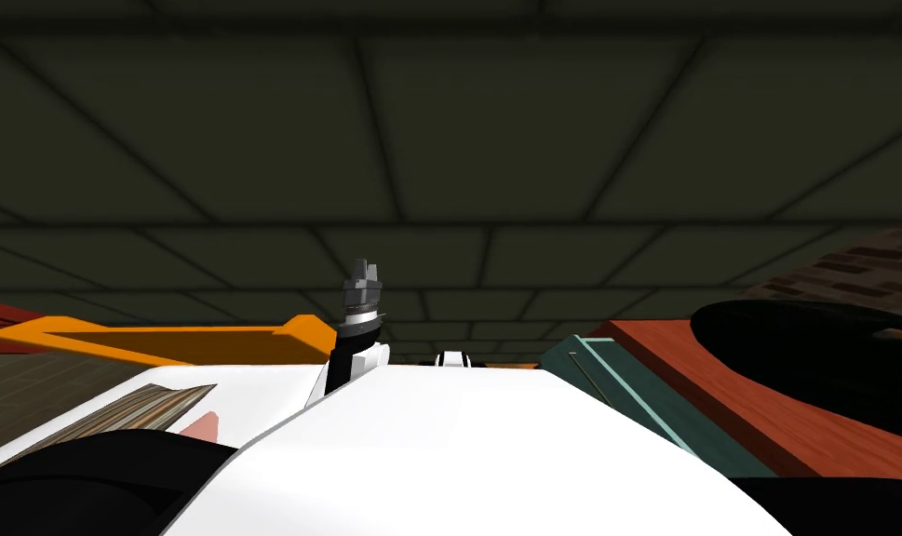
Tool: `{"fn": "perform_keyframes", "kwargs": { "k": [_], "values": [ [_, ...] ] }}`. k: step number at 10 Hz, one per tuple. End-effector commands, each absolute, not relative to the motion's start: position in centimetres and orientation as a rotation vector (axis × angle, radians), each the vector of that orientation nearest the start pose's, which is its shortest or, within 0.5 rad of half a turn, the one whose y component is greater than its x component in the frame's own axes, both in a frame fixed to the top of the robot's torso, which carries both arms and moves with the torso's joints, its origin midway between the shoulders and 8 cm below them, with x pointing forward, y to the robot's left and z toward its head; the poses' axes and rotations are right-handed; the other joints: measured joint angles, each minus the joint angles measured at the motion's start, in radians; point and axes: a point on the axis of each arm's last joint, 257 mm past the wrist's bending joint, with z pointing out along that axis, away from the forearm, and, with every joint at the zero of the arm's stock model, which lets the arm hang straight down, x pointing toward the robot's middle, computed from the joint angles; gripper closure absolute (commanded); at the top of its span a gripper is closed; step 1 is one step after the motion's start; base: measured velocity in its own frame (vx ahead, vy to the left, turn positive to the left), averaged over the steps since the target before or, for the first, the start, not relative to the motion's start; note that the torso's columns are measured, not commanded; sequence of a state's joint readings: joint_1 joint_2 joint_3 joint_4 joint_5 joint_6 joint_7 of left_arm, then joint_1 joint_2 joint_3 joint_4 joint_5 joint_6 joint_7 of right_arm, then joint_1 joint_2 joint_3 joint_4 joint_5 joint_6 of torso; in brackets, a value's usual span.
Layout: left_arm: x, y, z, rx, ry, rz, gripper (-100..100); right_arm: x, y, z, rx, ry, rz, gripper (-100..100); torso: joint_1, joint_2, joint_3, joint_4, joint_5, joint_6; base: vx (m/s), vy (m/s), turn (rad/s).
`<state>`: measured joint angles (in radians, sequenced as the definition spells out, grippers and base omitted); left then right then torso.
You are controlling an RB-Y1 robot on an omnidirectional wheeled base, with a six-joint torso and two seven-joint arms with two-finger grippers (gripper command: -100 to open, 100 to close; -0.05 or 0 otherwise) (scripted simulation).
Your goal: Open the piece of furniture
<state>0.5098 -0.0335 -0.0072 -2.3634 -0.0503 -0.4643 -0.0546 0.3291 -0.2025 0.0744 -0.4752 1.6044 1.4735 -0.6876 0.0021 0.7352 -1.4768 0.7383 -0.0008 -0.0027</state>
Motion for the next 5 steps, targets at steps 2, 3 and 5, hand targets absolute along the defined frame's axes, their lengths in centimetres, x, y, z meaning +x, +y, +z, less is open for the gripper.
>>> {"fn": "perform_keyframes", "kwargs": {
  "k": [2, 3, 5],
  "values": [
    [33.2, 27.4, 5.2, -0.6, 0.598, -1.228, 0, -3.2, -59.1, -41.0, 0.675, 1.633, -1.775, -100, -0.009, 0.006, 0.002, 0.0, 0.001, 0.004, -0.066, 0.019, 0.066],
    [33.2, 27.4, 5.1, -0.6, 0.598, -1.228, 0, -1.8, -60.7, -40.3, 0.638, 1.624, -1.772, -100, -0.009, 0.004, 0.001, 0.0, 0.0, 0.004, -0.078, 0.029, 0.19],
    [33.2, 27.4, 5.1, -0.6, 0.598, -1.228, 0, -3.2, -60.8, -40.5, 0.7, 1.623, -1.796, -100, -0.002, 0.003, 0.001, 0.0, 0.001, 0.003, -0.058, 0.018, 0.037]
  ]
}}
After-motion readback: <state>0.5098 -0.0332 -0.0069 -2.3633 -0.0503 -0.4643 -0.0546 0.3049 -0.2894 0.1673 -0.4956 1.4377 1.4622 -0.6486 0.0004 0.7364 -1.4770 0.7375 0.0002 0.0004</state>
